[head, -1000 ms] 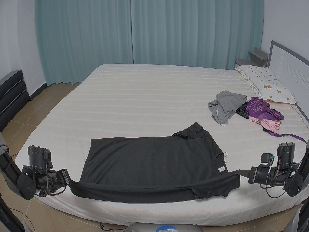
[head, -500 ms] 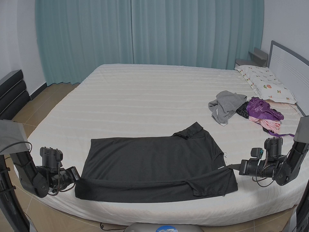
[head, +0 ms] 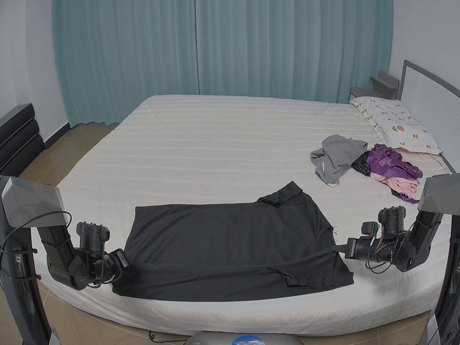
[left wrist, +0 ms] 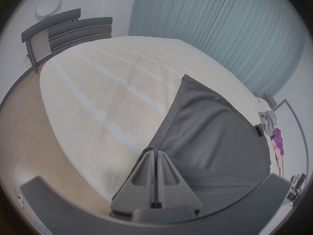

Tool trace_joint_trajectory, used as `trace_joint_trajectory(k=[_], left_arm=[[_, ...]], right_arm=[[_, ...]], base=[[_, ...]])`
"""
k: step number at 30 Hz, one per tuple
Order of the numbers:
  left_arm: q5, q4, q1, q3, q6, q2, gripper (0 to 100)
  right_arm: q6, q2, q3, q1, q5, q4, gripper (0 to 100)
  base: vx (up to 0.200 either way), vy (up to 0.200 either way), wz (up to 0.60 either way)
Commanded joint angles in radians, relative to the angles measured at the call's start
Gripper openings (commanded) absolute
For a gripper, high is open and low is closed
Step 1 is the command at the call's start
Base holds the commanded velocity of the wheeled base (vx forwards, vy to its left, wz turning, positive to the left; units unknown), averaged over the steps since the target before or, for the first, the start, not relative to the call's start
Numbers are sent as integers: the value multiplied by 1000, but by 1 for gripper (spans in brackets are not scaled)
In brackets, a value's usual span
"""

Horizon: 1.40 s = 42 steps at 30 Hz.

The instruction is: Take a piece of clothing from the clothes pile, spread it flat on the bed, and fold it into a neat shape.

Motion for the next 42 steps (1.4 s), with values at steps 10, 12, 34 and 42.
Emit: trace_joint_trajectory(k=[10, 12, 34, 42], left_arm=[[2, -1, 7, -25, -20, 19, 0], [2, -1, 7, -25, -20, 19, 0], [-7, -18, 24, 35, -114, -77, 100], [-21, -131, 44, 90, -178, -56, 100]], right_arm=[[39, 57, -54, 15, -26, -8, 0], [39, 57, -54, 15, -27, -8, 0], [318, -90, 59, 18, -22, -94, 100], [334, -52, 72, 18, -21, -120, 100]], base=[[0, 0, 0], [0, 0, 0], [0, 0, 0], [75, 0, 0]])
